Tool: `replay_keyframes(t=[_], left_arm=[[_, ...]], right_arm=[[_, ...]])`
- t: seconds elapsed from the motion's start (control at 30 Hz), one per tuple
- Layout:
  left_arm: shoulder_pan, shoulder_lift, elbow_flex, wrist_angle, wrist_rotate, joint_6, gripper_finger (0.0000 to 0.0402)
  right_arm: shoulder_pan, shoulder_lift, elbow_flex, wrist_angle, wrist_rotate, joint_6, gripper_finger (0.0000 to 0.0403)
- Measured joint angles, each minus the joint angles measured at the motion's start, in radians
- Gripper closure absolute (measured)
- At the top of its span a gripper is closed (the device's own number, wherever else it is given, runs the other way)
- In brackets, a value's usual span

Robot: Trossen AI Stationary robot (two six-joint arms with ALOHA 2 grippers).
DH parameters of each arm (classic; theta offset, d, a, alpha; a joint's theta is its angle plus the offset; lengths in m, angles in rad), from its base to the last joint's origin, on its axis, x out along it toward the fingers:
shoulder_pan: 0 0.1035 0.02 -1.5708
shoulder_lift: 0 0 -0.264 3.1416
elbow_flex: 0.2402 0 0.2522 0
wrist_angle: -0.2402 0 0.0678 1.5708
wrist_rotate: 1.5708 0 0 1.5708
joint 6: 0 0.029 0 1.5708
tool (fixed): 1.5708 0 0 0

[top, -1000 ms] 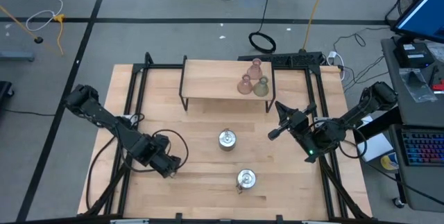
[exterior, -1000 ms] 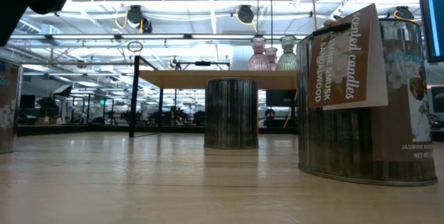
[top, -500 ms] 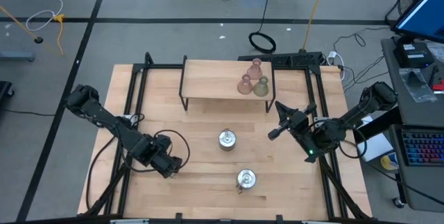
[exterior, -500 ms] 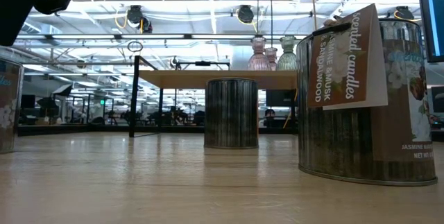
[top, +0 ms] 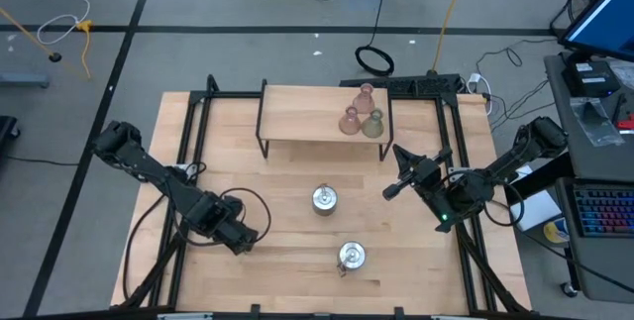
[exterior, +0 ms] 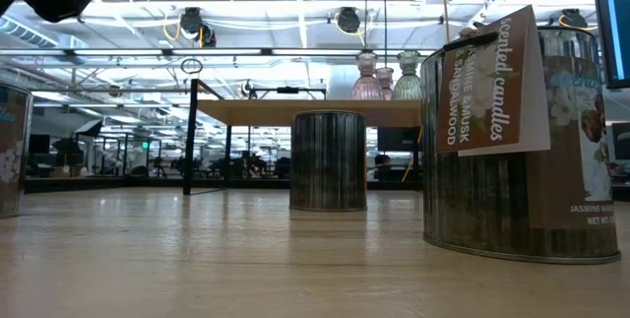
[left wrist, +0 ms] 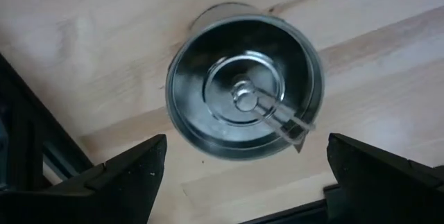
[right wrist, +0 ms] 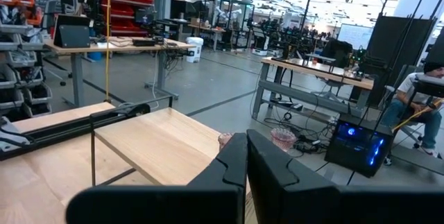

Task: Pick & Place candle stick holders
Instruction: Put the left scented candle on the shelf

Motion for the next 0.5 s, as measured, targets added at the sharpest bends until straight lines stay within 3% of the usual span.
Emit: replay_keyframes(t=[0.5], left_arm=[[0.002, 0.000, 0.000, -0.005, -0.004, -0.048, 0.0006]], right_arm=[[0.000, 0.000, 0.000, 0.000, 0.000, -0.012, 0.0403]])
